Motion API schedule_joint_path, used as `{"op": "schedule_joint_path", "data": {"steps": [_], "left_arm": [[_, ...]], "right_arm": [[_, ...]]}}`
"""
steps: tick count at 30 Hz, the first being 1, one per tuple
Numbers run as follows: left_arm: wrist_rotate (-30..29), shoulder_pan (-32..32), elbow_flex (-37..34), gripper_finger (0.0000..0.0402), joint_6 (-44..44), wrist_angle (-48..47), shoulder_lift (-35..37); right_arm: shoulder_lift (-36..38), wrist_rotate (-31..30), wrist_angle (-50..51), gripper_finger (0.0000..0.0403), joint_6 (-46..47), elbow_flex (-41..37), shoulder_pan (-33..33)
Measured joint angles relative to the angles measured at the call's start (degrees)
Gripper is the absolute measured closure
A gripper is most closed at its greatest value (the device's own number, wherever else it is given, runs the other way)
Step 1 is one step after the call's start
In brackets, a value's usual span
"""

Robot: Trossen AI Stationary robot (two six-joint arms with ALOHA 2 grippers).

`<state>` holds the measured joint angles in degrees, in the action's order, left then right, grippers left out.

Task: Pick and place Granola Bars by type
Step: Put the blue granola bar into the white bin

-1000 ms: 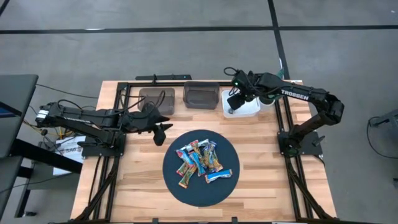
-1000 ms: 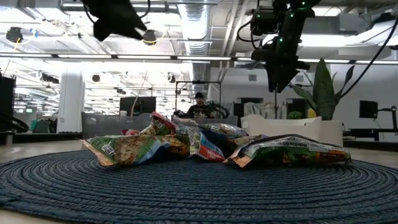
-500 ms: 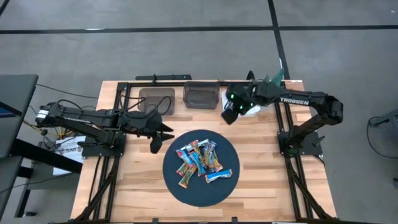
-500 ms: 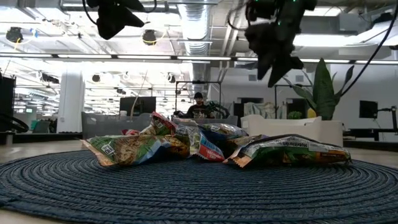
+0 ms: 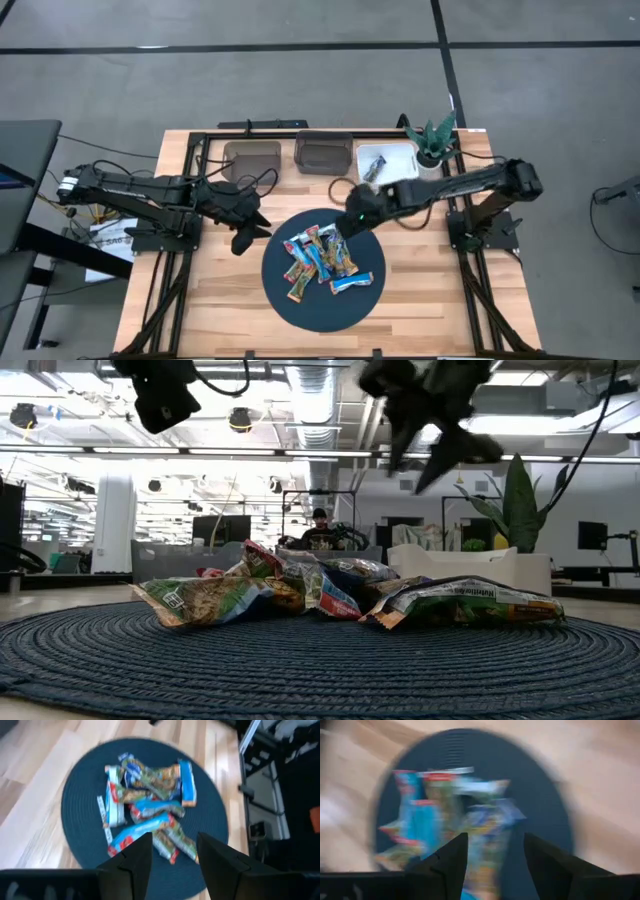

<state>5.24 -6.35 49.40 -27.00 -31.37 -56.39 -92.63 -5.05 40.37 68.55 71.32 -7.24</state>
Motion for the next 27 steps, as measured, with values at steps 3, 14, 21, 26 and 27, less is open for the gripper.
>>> {"op": "schedule_joint_path", "data": {"steps": [3, 14, 21, 26, 27], "left_arm": [[1.6, -0.02, -0.01, 0.0255, 1.96, -1.06, 0.03], [3.99, -0.04, -0.04, 0.0255, 5.32, -2.63, 0.03], [4.02, -0.03, -0.01, 0.0255, 5.88, -4.13, -0.01], [3.92, -0.04, -0.01, 0.0255, 6.64, -4.31, 0.05], [3.83, -0.03, -0.01, 0.0255, 6.66, -4.14, 0.02]], "right_arm": [[-3.92, 2.51, -4.8, 0.0222, 3.93, -0.1, -2.16], [-12.26, 2.09, -10.44, 0.0223, 15.75, 0.15, -6.73], [-14.98, 3.25, -12.52, 0.023, 17.04, 0.71, -6.5], [-16.45, 3.3, -11.5, 0.024, 16.97, 0.7, -5.53], [-16.54, 3.37, -11.71, 0.0242, 16.99, 0.71, -5.33]]}}
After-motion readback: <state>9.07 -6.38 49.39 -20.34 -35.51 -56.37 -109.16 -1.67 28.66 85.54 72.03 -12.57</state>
